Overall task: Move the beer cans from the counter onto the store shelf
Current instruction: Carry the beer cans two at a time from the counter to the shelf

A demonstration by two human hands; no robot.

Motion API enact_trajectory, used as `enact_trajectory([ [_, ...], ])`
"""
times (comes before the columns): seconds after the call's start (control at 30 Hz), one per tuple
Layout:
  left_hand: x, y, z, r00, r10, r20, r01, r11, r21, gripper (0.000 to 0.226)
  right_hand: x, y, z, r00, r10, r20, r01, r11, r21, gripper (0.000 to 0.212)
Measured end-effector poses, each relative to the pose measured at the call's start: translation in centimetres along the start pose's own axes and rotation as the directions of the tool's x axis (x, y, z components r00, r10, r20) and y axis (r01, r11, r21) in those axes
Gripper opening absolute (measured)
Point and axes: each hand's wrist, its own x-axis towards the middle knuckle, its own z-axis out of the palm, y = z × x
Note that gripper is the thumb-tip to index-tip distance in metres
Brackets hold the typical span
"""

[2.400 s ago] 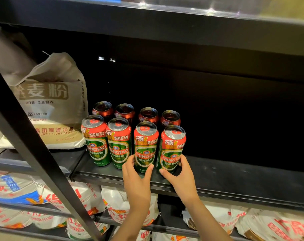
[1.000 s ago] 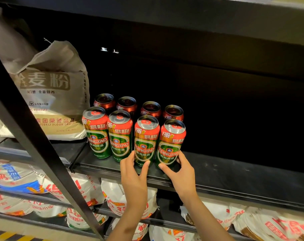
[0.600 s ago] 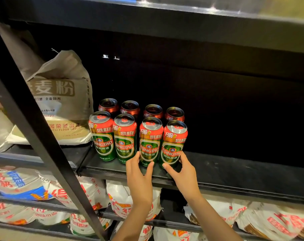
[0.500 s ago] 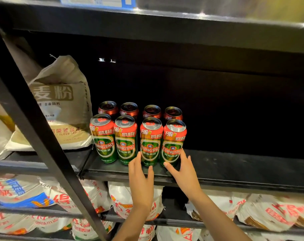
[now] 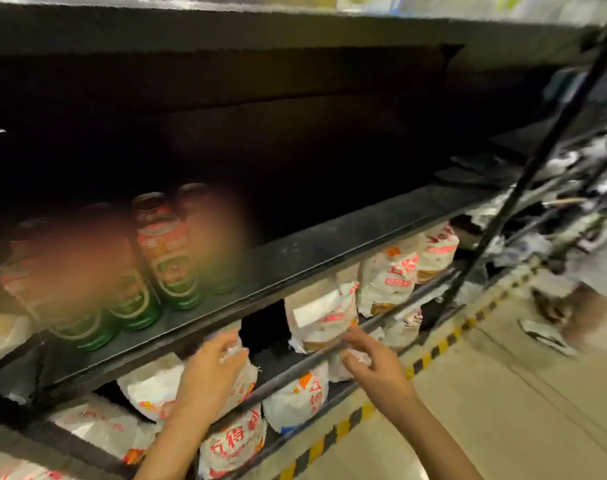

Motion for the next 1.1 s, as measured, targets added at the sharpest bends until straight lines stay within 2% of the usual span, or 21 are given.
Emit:
enact_trajectory([
  [0.07, -1.2, 1.4, 2.9, 0.982, 0.017, 0.187, -0.004, 0.998, -0.068, 0.028, -4.2, 2.8, -2.8, 0.984, 0.147, -0.1, -0.139, 0.987, 0.087, 0.016],
  [0.17, -3.3, 3.9, 8.4, 0.907, 0.047, 0.418, 0.017, 0.989, -0.149, 0.025, -11.4, 6.7, -6.4, 0.916, 0.277, -0.29, -0.239, 0.958, 0.159, 0.014],
  [0.23, -4.8, 6.2, 12.3, 0.851, 0.091, 0.517, -0.015, 0.989, -0.15, 0.027, -16.4, 8.6, -8.5, 0.838, 0.354, -0.415, -0.284, 0.933, 0.222, 0.014],
  [0.37, -9.9, 11.6, 19.9, 0.71, 0.232, 0.665, -0.136, 0.972, -0.194, 0.029, -26.1, 11.6, -11.7, 0.622, 0.474, -0.624, -0.343, 0.88, 0.327, 0.014],
  [0.43, -13.5, 14.1, 23.4, 0.619, 0.317, 0.718, -0.251, 0.947, -0.202, 0.025, -30.8, 12.7, -12.9, 0.508, 0.524, -0.684, -0.347, 0.851, 0.394, 0.014],
  [0.53, -20.4, 17.7, 27.7, 0.435, 0.382, 0.816, -0.33, 0.91, -0.25, 0.023, -37.9, 13.8, -14.2, 0.346, 0.564, -0.75, -0.335, 0.821, 0.463, 0.013],
  [0.77, -40.5, 22.2, 35.2, 0.072, 0.433, 0.898, -0.38, 0.845, -0.377, 0.024, -56.3, 17.2, -16.3, 0.017, 0.616, -0.788, -0.322, 0.749, 0.579, 0.013],
  [0.83, -46.3, 22.7, 37.2, -0.003, 0.421, 0.907, -0.367, 0.843, -0.392, 0.024, -61.9, 18.7, -16.9, -0.07, 0.61, -0.79, -0.308, 0.74, 0.598, 0.013],
  [0.97, -53.2, 23.1, 39.8, -0.05, 0.418, 0.907, -0.359, 0.84, -0.407, 0.022, -68.7, 20.9, -17.9, -0.135, 0.633, -0.763, -0.291, 0.71, 0.641, 0.013],
  [1.1, -58.6, 23.8, 42.3, -0.058, 0.39, 0.919, -0.371, 0.846, -0.382, 0.019, -74.3, 23.0, -20.5, -0.168, 0.627, -0.761, -0.264, 0.715, 0.647, 0.013],
])
